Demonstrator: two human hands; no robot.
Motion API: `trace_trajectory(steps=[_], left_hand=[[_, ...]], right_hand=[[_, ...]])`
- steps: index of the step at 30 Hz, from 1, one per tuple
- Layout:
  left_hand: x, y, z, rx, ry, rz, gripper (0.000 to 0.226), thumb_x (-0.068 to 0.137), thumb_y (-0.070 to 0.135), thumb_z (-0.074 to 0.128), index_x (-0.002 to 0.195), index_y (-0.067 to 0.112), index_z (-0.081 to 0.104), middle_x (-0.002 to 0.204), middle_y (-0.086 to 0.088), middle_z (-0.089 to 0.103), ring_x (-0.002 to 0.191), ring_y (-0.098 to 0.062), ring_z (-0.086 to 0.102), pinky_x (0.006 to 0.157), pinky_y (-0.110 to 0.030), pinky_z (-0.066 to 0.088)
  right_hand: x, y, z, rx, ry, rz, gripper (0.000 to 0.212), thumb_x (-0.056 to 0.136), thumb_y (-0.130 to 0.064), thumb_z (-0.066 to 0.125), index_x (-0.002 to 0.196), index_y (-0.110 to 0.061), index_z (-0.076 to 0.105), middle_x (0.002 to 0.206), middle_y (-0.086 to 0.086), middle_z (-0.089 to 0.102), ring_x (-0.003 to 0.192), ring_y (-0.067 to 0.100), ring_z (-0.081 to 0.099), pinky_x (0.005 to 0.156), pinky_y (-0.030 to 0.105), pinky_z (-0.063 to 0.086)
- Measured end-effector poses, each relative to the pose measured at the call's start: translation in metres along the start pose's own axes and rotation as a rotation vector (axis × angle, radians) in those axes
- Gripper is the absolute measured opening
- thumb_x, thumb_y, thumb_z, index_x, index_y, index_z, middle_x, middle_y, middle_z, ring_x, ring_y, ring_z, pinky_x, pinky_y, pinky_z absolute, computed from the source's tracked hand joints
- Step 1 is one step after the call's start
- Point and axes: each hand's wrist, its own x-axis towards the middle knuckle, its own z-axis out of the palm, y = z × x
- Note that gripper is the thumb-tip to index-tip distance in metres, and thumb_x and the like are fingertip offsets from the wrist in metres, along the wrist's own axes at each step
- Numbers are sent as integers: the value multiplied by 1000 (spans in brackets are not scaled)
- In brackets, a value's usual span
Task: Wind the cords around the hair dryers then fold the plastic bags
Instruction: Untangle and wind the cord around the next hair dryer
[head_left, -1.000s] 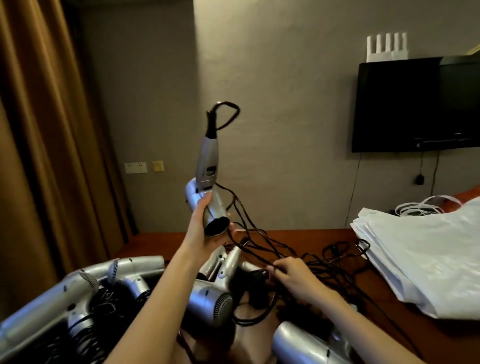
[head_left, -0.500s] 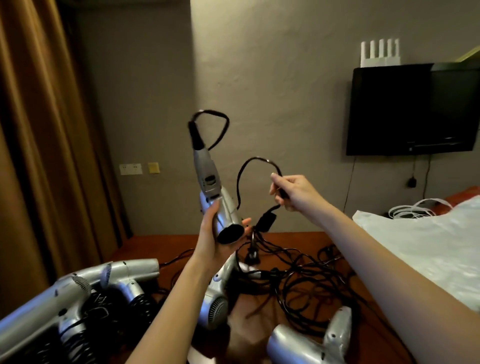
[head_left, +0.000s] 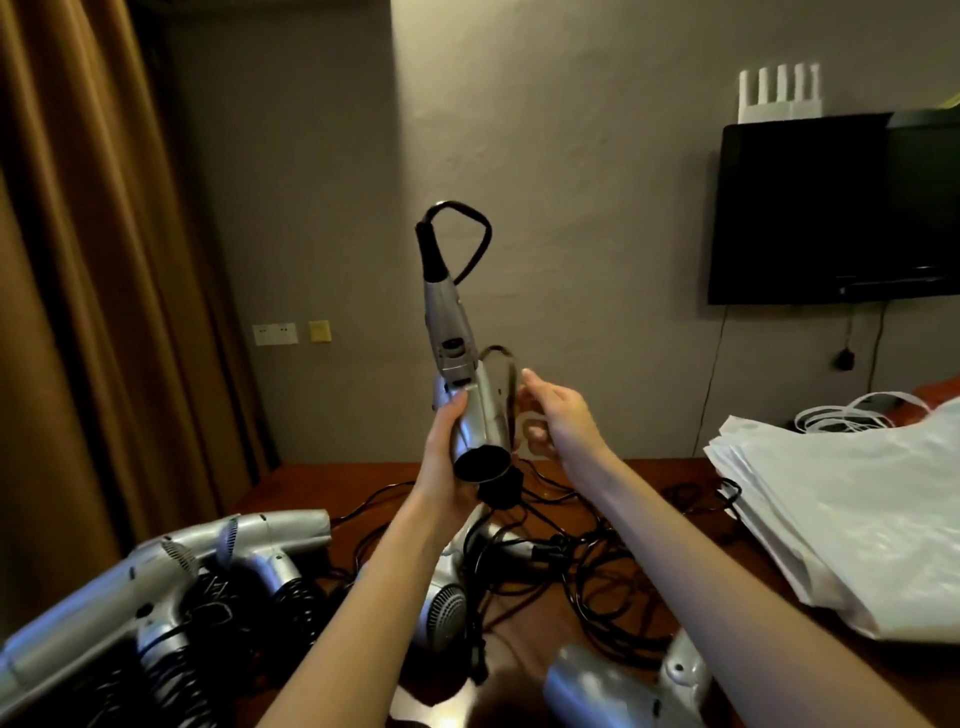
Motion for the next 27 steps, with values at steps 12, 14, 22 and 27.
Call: trace_trajectory(steps=[12,14,22,27], left_hand=[[-8,40,-41,-118,159,-17,54,66,49,67,99,7,62,71,-7,64,63,-18,64,66,-31,50],[-8,47,-43,-83,177,4,52,67,49,66,99,8,62,71,-7,64,63,-18,63,67,-30,50],[-10,58,-69,158,307,55,41,79,49,64,99,13,63,81,-9,69,69,-19,65,69,-31,51],[-8,34,-69,80,345,-27,58,71,50,72,108,5,64,82,-11,69,63,-19,67,60,-29,54]], right_hand=[[-29,113,4,-866,-713,105,3,89,-20,65,91,-20,65,88,-10,63,78,-3,57,76,20,44],[-30,113,-2,-1085,-757,142,23,89,-22,62,109,-12,63,107,4,65,93,13,57,85,30,45],[-25,94,-31,-1175,-554,-38,15,91,-34,62,95,-21,68,91,0,68,87,17,64,74,30,45],[-21,26,-14,-552,-472,-127,16,96,-18,56,83,-16,64,62,-9,60,55,-1,53,59,12,41]])
